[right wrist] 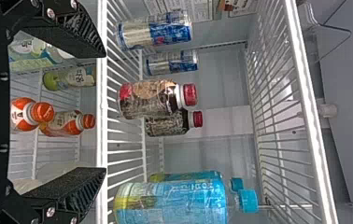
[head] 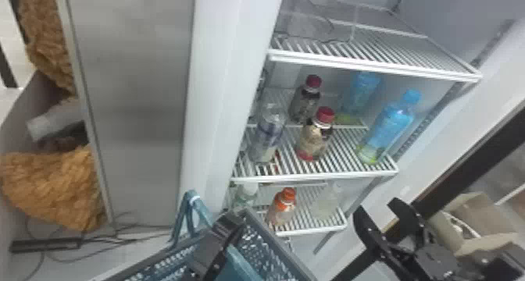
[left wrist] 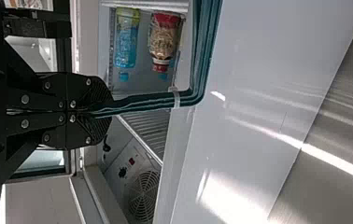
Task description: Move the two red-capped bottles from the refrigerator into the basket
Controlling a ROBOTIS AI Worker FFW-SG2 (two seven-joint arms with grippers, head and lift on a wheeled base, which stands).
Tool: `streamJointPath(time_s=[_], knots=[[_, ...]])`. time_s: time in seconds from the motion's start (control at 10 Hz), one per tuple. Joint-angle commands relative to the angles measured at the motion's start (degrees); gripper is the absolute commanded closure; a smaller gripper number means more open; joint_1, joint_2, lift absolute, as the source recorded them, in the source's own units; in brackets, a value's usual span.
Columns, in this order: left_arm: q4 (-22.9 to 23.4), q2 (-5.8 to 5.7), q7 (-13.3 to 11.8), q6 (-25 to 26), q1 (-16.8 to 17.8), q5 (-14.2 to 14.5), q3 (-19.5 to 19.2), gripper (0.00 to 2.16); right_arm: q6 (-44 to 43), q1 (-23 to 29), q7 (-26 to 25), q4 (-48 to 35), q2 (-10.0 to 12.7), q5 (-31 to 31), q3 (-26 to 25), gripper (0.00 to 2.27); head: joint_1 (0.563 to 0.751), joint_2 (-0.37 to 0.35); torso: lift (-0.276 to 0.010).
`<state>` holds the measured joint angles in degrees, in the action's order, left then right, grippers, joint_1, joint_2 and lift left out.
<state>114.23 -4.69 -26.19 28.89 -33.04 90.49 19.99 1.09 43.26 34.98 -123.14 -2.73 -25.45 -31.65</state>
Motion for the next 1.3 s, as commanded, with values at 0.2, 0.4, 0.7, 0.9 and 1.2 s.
streamJointPath(time_s=[0.2,0.4,0.7,0.9,1.2], knots=[[0.03,0.04,0.0,-0.06,-0.14,0.12,0.0,1.2,0.17,-0.66,-0.09,0.45,-0.08,0.09,0.23,0.15,0.695,-0.35,0.0],[0.03,0.04,0.0,-0.2,-0.14,0.23,0.0,1.2,0.59,-0.8,-0.09,0.45,-0.08,0.09,0.34,0.15,0.695,-0.35,0.0],[0.03,0.04,0.0,-0.2,-0.29,0.35,0.0,1.2,1.29,-2.91,-0.7,1.01,-0.08,0.77,0.8,0.15,0.695,-0.35,0.0],[0.03,0.04,0.0,-0.2,-0.29,0.35,0.0,1.2,1.86,-4.74,-1.14,1.57,0.09,1.0,0.8,0.15,0.695,-0.35,0.0],[0.03,0.04,0.0,-0.35,-0.29,0.35,-0.11,1.2,3.97,-8.39,-1.58,2.56,0.44,2.15,1.37,0.15,0.695,-0.35,0.0]])
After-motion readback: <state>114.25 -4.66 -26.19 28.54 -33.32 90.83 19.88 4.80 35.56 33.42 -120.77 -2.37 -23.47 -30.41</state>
